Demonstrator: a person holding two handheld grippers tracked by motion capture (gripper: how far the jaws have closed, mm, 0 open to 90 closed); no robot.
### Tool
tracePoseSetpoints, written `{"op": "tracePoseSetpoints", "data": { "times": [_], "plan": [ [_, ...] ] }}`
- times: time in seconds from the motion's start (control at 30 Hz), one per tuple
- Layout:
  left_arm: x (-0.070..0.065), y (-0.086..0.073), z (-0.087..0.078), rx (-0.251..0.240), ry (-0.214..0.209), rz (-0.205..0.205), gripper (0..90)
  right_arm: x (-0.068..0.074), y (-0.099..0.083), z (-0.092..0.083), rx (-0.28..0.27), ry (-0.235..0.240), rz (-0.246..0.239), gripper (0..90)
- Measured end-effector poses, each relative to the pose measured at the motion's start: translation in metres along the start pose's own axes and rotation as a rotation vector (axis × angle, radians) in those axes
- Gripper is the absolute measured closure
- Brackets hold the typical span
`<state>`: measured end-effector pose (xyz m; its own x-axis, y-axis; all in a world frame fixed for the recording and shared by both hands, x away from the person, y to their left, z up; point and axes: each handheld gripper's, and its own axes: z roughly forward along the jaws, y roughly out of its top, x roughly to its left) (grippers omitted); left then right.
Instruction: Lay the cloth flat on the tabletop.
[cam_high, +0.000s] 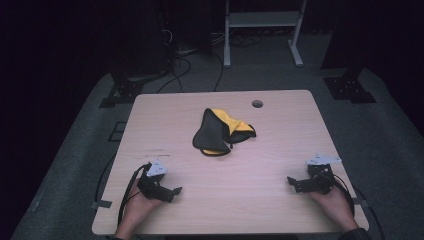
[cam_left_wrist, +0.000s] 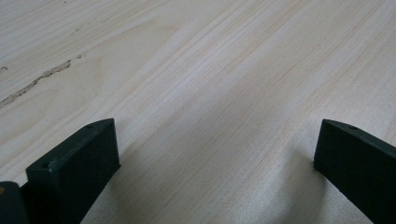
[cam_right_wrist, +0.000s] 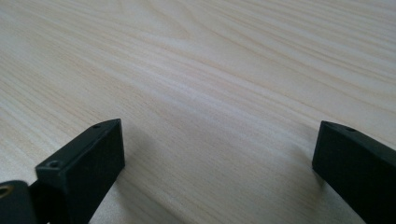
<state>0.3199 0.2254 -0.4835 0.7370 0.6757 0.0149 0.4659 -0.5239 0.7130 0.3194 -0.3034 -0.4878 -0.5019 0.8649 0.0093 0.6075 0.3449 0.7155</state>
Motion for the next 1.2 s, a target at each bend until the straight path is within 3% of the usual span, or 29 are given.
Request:
{"op": "tracePoseSetpoints", "data": {
  "times": [0.3, 0.5, 0.9, 1.2],
  "plan": [
    [0.002, 0.000, 0.000, -0.003, -0.005, -0.003, 0.0, 0.000, 0.000, 0.000, 0.000, 0.001, -0.001, 1.4],
    [0.004, 0.008, -0.003, -0.041, -0.011, -0.011, 0.0, 0.000, 0.000, -0.001, 0.001, 0.002, -0.003, 1.4],
    [0.002, 0.049, 0.004, -0.109, -0.025, 0.005, 0.0, 0.000, 0.000, -0.001, 0.001, 0.002, -0.003, 1.4],
    [-0.005, 0.085, 0.027, -0.136, -0.056, 0.020, 0.0, 0.000, 0.000, -0.001, 0.002, 0.002, -0.003, 1.4]
  ]
}}
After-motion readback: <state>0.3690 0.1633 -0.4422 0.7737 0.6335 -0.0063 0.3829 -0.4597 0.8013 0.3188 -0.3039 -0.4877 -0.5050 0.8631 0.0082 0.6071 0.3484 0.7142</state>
